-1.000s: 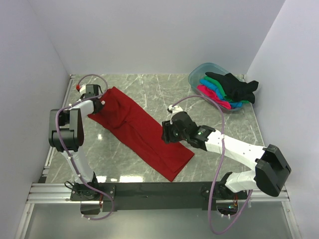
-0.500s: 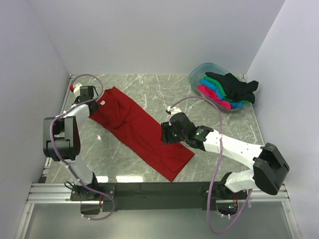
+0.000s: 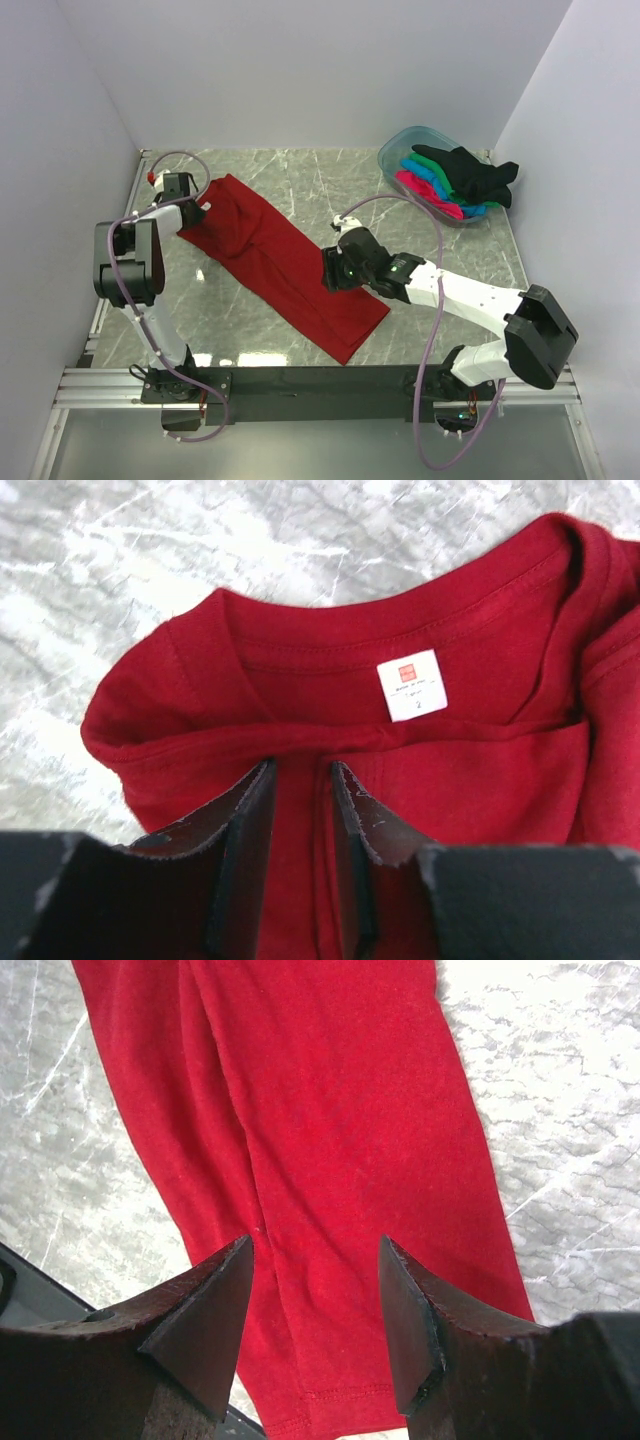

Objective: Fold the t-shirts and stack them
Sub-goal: Rotate the tshirt 90 degrees

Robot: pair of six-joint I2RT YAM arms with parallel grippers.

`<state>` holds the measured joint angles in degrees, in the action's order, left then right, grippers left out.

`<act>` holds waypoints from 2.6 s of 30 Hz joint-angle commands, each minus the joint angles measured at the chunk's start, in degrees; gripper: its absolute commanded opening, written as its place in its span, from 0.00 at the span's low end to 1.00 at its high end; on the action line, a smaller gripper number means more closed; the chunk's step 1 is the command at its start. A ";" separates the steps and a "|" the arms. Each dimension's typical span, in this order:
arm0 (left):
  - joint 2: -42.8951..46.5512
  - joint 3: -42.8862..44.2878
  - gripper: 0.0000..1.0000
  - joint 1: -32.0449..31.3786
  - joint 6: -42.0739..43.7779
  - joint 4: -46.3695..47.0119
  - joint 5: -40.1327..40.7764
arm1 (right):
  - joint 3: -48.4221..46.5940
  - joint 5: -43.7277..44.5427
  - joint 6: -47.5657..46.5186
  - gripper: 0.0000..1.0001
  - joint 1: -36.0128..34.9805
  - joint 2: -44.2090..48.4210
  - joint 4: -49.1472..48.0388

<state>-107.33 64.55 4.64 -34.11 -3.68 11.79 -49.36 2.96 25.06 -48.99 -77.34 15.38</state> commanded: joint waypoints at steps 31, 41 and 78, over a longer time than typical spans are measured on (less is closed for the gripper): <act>3.01 0.74 0.32 0.28 0.27 4.39 -3.79 | -1.61 -1.38 0.17 0.60 -1.46 -3.43 -1.49; 4.76 -0.92 0.32 0.28 0.36 6.06 -6.70 | -1.70 -1.03 0.08 0.60 -1.55 -3.69 -1.40; 2.89 -0.20 0.00 0.28 1.24 3.15 -6.52 | -0.47 0.02 0.52 0.60 -1.90 -2.20 -0.61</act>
<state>-108.55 66.43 4.80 -33.61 -1.67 5.02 -49.41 1.93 25.08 -50.39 -80.79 15.40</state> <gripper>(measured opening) 0.012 0.599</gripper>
